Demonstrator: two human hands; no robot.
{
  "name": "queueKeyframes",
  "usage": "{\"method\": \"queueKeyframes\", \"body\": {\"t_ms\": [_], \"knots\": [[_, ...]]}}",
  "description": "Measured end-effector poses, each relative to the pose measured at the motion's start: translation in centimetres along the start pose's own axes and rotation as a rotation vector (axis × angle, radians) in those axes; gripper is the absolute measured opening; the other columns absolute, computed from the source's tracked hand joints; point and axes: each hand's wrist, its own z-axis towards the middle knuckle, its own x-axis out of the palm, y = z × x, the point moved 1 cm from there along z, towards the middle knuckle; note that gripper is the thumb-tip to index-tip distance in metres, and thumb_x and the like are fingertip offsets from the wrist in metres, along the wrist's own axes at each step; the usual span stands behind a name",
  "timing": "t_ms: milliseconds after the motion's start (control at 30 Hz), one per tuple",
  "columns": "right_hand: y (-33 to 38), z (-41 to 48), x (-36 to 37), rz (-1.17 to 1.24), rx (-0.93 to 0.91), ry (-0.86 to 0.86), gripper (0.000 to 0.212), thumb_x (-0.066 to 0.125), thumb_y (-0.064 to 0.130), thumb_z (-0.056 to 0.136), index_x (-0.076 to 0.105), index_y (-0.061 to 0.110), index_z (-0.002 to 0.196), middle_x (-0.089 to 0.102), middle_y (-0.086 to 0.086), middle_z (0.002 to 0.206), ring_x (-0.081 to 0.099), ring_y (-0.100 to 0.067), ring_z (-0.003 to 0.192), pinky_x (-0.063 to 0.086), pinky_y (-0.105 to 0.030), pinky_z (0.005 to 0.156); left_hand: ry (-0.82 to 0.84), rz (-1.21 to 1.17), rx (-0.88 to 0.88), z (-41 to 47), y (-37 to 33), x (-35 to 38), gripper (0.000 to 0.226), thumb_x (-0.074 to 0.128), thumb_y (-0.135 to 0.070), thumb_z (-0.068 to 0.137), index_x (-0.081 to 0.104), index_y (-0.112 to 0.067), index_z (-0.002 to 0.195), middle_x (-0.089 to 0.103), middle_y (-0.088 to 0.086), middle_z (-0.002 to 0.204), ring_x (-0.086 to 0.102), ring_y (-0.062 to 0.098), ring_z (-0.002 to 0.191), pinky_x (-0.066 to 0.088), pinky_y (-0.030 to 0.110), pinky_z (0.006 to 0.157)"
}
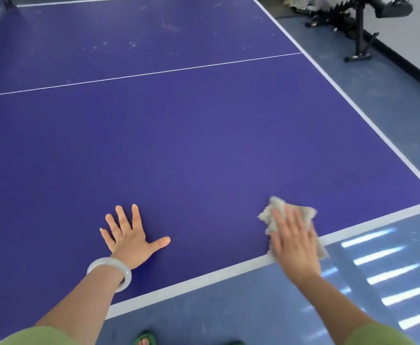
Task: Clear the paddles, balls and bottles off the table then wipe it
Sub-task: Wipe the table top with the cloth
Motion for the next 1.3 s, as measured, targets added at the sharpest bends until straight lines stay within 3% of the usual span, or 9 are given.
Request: {"method": "queueKeyframes", "body": {"t_ms": [167, 333, 533, 733, 833, 933, 1067, 1167, 1300], "knots": [[-2.4, 1.7, -0.6, 0.001, 0.145, 0.055, 0.070, 0.005, 0.054, 0.089, 0.014, 0.033, 0.155, 0.010, 0.006, 0.163, 0.000, -0.016, 0.151, -0.004, -0.045, 0.121, -0.210, -0.175, 0.064, -0.8, -7.2, -0.5, 0.064, 0.037, -0.038, 0.103, 0.010, -0.015, 0.156, -0.007, 0.014, 0.163, -0.010, 0.032, 0.150, 0.002, 0.044, 0.122], [-2.6, 1.6, -1.0, 0.033, 0.116, 0.080, 0.069, 0.002, 0.054, 0.090, 0.008, 0.033, 0.156, 0.001, 0.007, 0.164, -0.007, -0.017, 0.151, -0.008, -0.043, 0.120, -0.230, -0.130, 0.285, -2.1, -19.6, 3.6, 0.066, 0.027, -0.044, 0.104, 0.002, -0.014, 0.156, -0.009, 0.014, 0.163, -0.010, 0.032, 0.150, -0.002, 0.042, 0.123], [-8.7, 2.2, -1.3, -0.009, -0.114, 0.076, 0.060, 0.013, 0.054, 0.097, 0.012, 0.036, 0.155, 0.004, 0.012, 0.163, -0.001, -0.015, 0.151, 0.004, -0.043, 0.121, -0.391, -0.040, 0.168, -2.2, -24.2, 7.7, 0.079, 0.020, -0.055, 0.098, 0.004, -0.002, 0.154, 0.001, 0.026, 0.161, -0.003, 0.043, 0.148, 0.001, 0.055, 0.120], [-13.9, 3.7, -1.7, 0.118, 0.529, -0.030, 0.059, 0.020, 0.047, 0.100, 0.014, 0.029, 0.155, 0.003, 0.000, 0.164, -0.002, -0.022, 0.151, 0.000, -0.049, 0.121, -0.412, 0.044, 0.141, -2.1, -24.3, 8.5, 0.078, 0.017, -0.050, 0.095, 0.016, 0.003, 0.153, 0.012, 0.030, 0.158, 0.006, 0.046, 0.147, 0.005, 0.057, 0.120], [-8.6, 2.8, -1.6, 0.091, 0.324, -0.096, 0.061, 0.024, 0.044, 0.096, 0.026, 0.024, 0.153, 0.021, -0.003, 0.161, 0.015, -0.024, 0.149, 0.012, -0.049, 0.119, -0.425, 0.025, 0.135, -2.0, -24.3, 8.6, 0.074, 0.025, -0.047, 0.099, 0.019, 0.004, 0.151, 0.015, 0.031, 0.157, 0.008, 0.046, 0.147, 0.007, 0.057, 0.119], [-4.6, 0.5, -1.3, 0.084, -0.006, -0.043, 0.058, 0.033, 0.040, 0.098, 0.027, 0.024, 0.153, 0.020, 0.002, 0.161, 0.013, -0.021, 0.150, 0.011, -0.045, 0.118, -0.436, 0.008, 0.138, -1.7, -24.2, 8.6, 0.076, 0.021, -0.049, 0.097, 0.024, 0.005, 0.150, 0.019, 0.032, 0.155, 0.013, 0.047, 0.146, 0.009, 0.058, 0.119], [-9.1, 1.3, -1.5, -0.013, -0.277, -0.012, 0.055, 0.035, 0.041, 0.100, 0.028, 0.026, 0.153, 0.024, 0.002, 0.160, 0.016, -0.022, 0.149, 0.016, -0.048, 0.116, -0.458, 0.023, 0.154, -1.8, -24.3, 8.7, 0.080, 0.017, -0.051, 0.094, 0.025, 0.005, 0.150, 0.020, 0.032, 0.155, 0.013, 0.046, 0.146, 0.011, 0.058, 0.119], [-14.7, 4.4, -2.4, 0.006, 0.065, -0.038, 0.056, 0.025, 0.044, 0.099, 0.031, 0.026, 0.152, 0.027, 0.001, 0.159, 0.019, -0.023, 0.149, 0.020, -0.049, 0.116, -0.495, 0.016, 0.166, -1.6, -24.2, 8.8, 0.079, 0.021, -0.050, 0.094, 0.025, 0.006, 0.149, 0.020, 0.033, 0.155, 0.013, 0.048, 0.145, 0.011, 0.059, 0.118], [-15.9, 7.1, -2.8, 0.073, 0.400, -0.066, 0.064, 0.017, 0.048, 0.095, 0.025, 0.024, 0.154, 0.013, -0.002, 0.163, 0.006, -0.022, 0.150, 0.003, -0.048, 0.122, -0.474, 0.047, 0.144, -1.9, -24.5, 8.3, 0.080, 0.018, -0.052, 0.095, 0.024, 0.006, 0.150, 0.019, 0.033, 0.155, 0.012, 0.048, 0.145, 0.011, 0.059, 0.119]]}}
